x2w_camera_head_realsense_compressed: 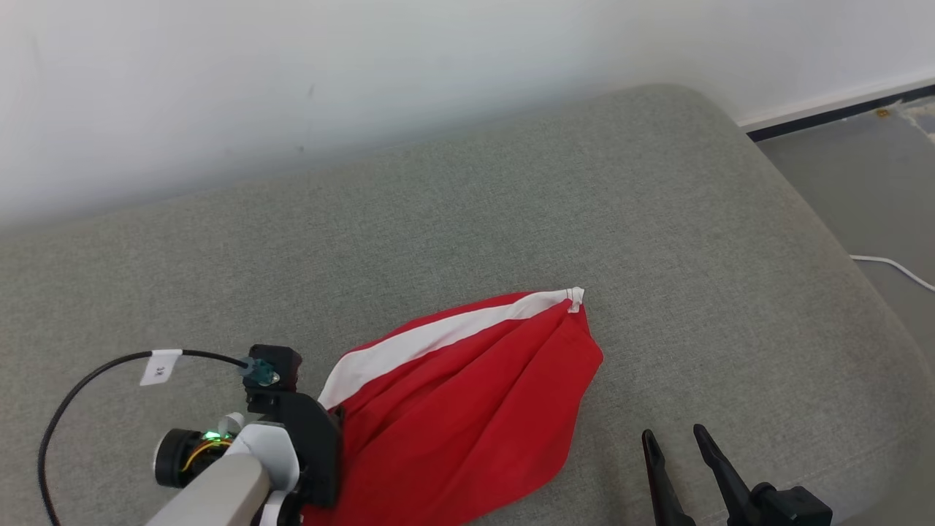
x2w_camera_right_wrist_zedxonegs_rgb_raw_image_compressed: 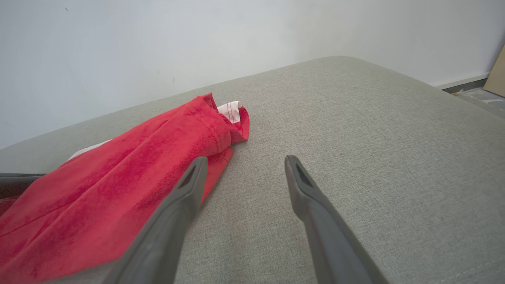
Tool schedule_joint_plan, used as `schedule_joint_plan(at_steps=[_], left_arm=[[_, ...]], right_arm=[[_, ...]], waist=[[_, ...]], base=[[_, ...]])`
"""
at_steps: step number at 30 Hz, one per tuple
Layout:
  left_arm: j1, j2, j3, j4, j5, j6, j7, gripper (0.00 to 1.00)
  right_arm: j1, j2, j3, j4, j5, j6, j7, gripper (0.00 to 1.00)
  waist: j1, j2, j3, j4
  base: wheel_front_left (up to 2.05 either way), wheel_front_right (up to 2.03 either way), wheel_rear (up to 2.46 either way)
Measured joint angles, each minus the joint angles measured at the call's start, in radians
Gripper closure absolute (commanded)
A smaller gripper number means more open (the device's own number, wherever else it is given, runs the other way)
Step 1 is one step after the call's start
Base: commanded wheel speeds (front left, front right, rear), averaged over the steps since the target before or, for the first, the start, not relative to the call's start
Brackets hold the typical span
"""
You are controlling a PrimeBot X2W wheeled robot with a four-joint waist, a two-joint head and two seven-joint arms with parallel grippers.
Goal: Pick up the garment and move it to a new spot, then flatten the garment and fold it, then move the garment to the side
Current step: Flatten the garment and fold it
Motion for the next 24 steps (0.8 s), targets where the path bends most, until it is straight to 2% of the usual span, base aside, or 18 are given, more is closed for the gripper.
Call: schedule_joint_plan(at_steps=[4,5,6,10,17,19,20,24], left_arm=[[0.003,-0.03,-0.03,0.014,0.002,-0.019,0.026,0.0],[0.005,-0.036,-0.035,0.018,0.002,-0.025,0.026,0.55],[0.005,-0.04,-0.04,0.021,0.005,-0.026,0.018,1.0],[0.0,-0.053,-0.049,0.034,0.046,-0.024,-0.068,1.0],[-0.073,-0.033,-0.016,0.062,0.141,0.051,-0.332,1.0],[-0.083,-0.031,-0.014,0.065,0.153,0.058,-0.364,1.0],[-0.103,-0.029,-0.011,0.07,0.184,0.07,-0.435,1.0],[-0.132,-0.021,-0.025,0.082,0.234,0.085,-0.508,1.0]], right_arm=[[0.001,0.0,0.003,0.0,0.0,0.0,0.0,0.0],[0.001,0.001,0.007,0.0,0.0,0.0,0.0,0.0],[0.001,0.001,0.009,0.0,0.0,0.0,0.0,0.0],[0.001,0.002,0.012,0.0,0.0,0.0,0.0,0.0],[0.001,0.002,0.011,0.0,0.003,0.0,0.0,0.0],[0.0,0.002,0.01,0.001,0.003,0.0,0.0,0.0],[0.0,0.002,0.009,0.001,0.003,0.0,0.0,0.0],[0.0,0.003,0.008,0.001,0.003,0.0,0.0,0.0]], waist=[[-0.0001,0.0,-0.009,0.008],[-0.0001,0.0,-0.011,0.01],[-0.0001,0.0,-0.013,0.011],[-0.0001,0.0,-0.017,0.014],[-0.0001,0.0,-0.018,0.014],[-0.0001,0.0,-0.018,0.014],[-0.0001,0.0,-0.019,0.015],[-0.0001,0.0,-0.02,0.017]], base=[[0.0,0.0,0.0],[0.0,0.0,0.0],[0.0,0.0,0.0],[0.0,0.0,0.0],[0.0,0.0,0.0],[0.0,0.0,0.0],[0.0,0.0,0.0],[0.0,0.0,0.0]])
